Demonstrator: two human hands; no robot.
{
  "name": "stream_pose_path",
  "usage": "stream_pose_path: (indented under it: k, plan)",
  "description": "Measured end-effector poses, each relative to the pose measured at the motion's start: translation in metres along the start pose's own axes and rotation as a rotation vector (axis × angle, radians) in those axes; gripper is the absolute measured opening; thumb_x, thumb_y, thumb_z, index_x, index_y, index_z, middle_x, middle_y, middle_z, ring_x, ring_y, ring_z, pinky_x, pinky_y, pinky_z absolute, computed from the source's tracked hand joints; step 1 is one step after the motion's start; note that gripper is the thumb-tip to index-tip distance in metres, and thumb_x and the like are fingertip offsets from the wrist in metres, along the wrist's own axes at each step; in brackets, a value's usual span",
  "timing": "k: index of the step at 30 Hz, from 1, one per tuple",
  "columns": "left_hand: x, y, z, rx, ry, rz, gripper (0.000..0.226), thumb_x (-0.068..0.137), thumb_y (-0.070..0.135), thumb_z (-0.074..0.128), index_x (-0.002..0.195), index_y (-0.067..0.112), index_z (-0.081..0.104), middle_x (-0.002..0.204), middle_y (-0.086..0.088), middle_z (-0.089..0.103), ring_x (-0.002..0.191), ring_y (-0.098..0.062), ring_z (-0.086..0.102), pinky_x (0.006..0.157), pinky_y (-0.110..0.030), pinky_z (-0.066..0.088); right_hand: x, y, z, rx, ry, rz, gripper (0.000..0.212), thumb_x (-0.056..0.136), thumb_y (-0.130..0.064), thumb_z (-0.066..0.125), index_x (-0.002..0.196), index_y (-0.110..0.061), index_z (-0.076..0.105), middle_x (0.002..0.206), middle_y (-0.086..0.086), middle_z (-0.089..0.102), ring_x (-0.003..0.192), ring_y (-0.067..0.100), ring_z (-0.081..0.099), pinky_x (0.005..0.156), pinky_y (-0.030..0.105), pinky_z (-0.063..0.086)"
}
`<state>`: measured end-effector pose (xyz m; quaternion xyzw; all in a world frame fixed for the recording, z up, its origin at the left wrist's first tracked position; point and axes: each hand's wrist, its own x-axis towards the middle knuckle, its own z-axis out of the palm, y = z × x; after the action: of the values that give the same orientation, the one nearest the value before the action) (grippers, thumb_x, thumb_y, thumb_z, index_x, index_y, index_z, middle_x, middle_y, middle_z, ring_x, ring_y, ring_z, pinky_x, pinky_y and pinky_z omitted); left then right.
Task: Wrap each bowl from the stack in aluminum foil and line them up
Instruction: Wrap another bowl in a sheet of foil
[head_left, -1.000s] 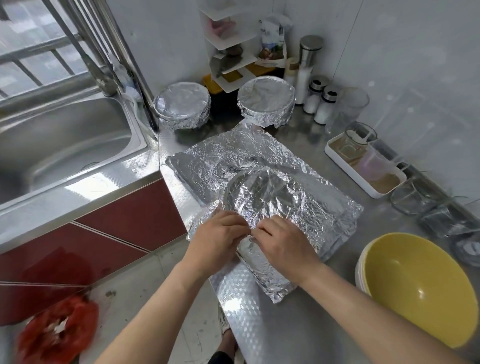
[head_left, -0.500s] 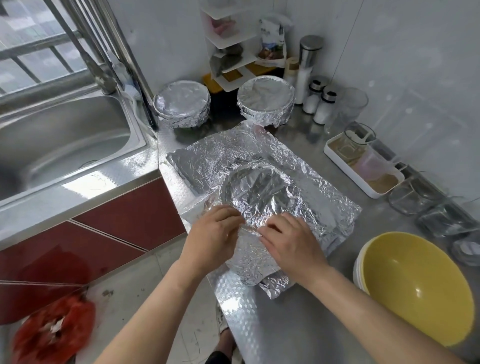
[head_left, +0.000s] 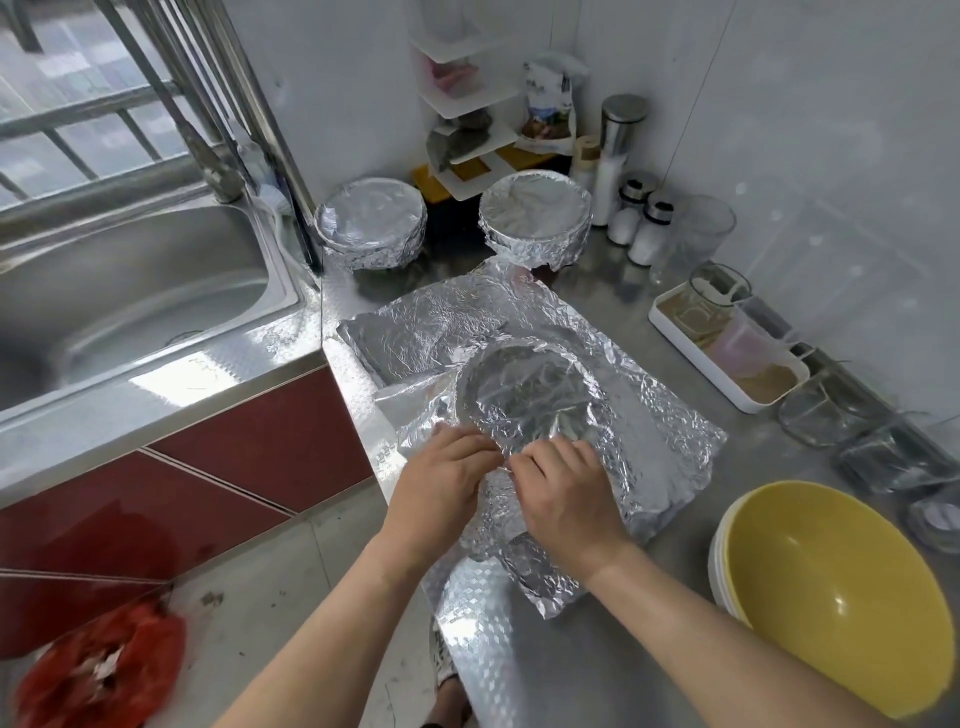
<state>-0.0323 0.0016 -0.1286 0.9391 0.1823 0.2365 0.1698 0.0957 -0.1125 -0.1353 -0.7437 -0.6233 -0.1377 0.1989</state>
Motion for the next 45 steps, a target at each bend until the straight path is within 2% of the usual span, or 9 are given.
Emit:
stream_pose_path:
  k: [3, 9, 15, 19, 26, 29, 31, 38, 45]
  plan:
    - [0.007, -0.005, -0.003, -0.005, 0.044, 0.005, 0.016, 0.085, 0.004, 0.063, 0.091, 0.011, 0.076, 0.098, 0.002, 0.073, 0.103, -0.018, 0.063, 0.086, -0.033, 0.053, 0.007, -0.011, 0.001, 0.0, 0.035, 0.082, 0.01, 0.084, -0.009, 0.071, 0.08, -0.015, 0.064, 0.076, 0.001, 0.059, 0.07, 0.021, 0.053, 0.069, 0.033, 0.038]
    - [0.008, -0.017, -0.006, -0.007, -0.021, -0.109, 0.03, 0.071, -0.007, 0.078, 0.09, 0.015, 0.076, 0.1, 0.005, 0.072, 0.107, -0.011, 0.059, 0.073, -0.034, 0.058, 0.017, -0.018, -0.004, 0.107, -0.078, 0.113, 0.007, 0.087, -0.024, 0.067, 0.091, -0.018, 0.069, 0.085, -0.003, 0.062, 0.08, 0.019, 0.058, 0.068, 0.034, 0.047]
    - [0.006, -0.001, -0.009, -0.011, -0.097, -0.011, 0.023, 0.075, 0.001, 0.072, 0.092, 0.017, 0.076, 0.096, 0.005, 0.07, 0.097, -0.016, 0.06, 0.076, -0.026, 0.052, 0.006, 0.001, -0.01, 0.137, -0.131, 0.079, 0.006, 0.083, -0.016, 0.074, 0.086, -0.017, 0.069, 0.083, -0.002, 0.06, 0.077, 0.02, 0.056, 0.066, 0.035, 0.049]
    - [0.005, -0.001, -0.004, -0.014, -0.082, -0.035, 0.014, 0.08, 0.008, 0.076, 0.092, 0.016, 0.076, 0.092, 0.006, 0.07, 0.091, -0.016, 0.061, 0.072, -0.029, 0.053, 0.006, 0.0, -0.007, 0.102, -0.142, 0.066, 0.011, 0.079, -0.015, 0.077, 0.085, -0.018, 0.068, 0.082, -0.003, 0.06, 0.076, 0.019, 0.056, 0.068, 0.033, 0.047]
    - [0.003, 0.0, 0.004, -0.011, -0.055, -0.071, 0.03, 0.066, -0.009, 0.079, 0.085, 0.014, 0.073, 0.089, 0.005, 0.068, 0.086, -0.018, 0.061, 0.068, -0.032, 0.054, 0.009, -0.008, -0.002, 0.068, -0.119, 0.115, 0.016, 0.074, -0.01, 0.078, 0.08, -0.018, 0.066, 0.076, -0.002, 0.06, 0.071, 0.019, 0.056, 0.065, 0.031, 0.043]
    - [0.003, -0.002, 0.003, -0.023, -0.05, -0.08, 0.031, 0.066, -0.011, 0.078, 0.085, 0.013, 0.073, 0.089, 0.004, 0.068, 0.086, -0.016, 0.06, 0.068, -0.031, 0.053, 0.009, -0.006, -0.003, 0.133, -0.128, 0.097, 0.004, 0.088, -0.022, 0.064, 0.086, -0.019, 0.066, 0.082, -0.004, 0.06, 0.077, 0.019, 0.057, 0.065, 0.033, 0.045]
    - [0.004, -0.001, 0.0, -0.017, -0.048, -0.099, 0.029, 0.068, -0.011, 0.076, 0.085, 0.013, 0.073, 0.089, 0.003, 0.068, 0.086, -0.016, 0.06, 0.068, -0.032, 0.054, 0.009, 0.0, -0.008, 0.171, -0.155, 0.093, 0.019, 0.094, -0.029, 0.05, 0.09, -0.021, 0.066, 0.086, -0.005, 0.06, 0.082, 0.018, 0.056, 0.067, 0.033, 0.046]
    - [0.01, 0.014, -0.007, -0.034, -0.074, -0.061, 0.032, 0.073, -0.003, 0.069, 0.097, 0.017, 0.075, 0.1, 0.004, 0.07, 0.095, -0.018, 0.061, 0.077, -0.028, 0.052, 0.004, 0.015, -0.018, 0.159, -0.174, 0.082, 0.011, 0.08, -0.024, 0.074, 0.09, -0.022, 0.069, 0.09, -0.006, 0.059, 0.085, 0.016, 0.056, 0.073, 0.031, 0.039]
    - [0.004, 0.009, -0.002, -0.009, -0.089, -0.06, 0.023, 0.076, 0.001, 0.077, 0.091, 0.018, 0.077, 0.091, 0.007, 0.069, 0.084, -0.016, 0.059, 0.066, -0.032, 0.054, 0.003, 0.012, -0.014, 0.131, -0.182, 0.002, 0.008, 0.081, -0.022, 0.074, 0.084, -0.02, 0.068, 0.085, -0.006, 0.059, 0.08, 0.017, 0.053, 0.068, 0.032, 0.045]
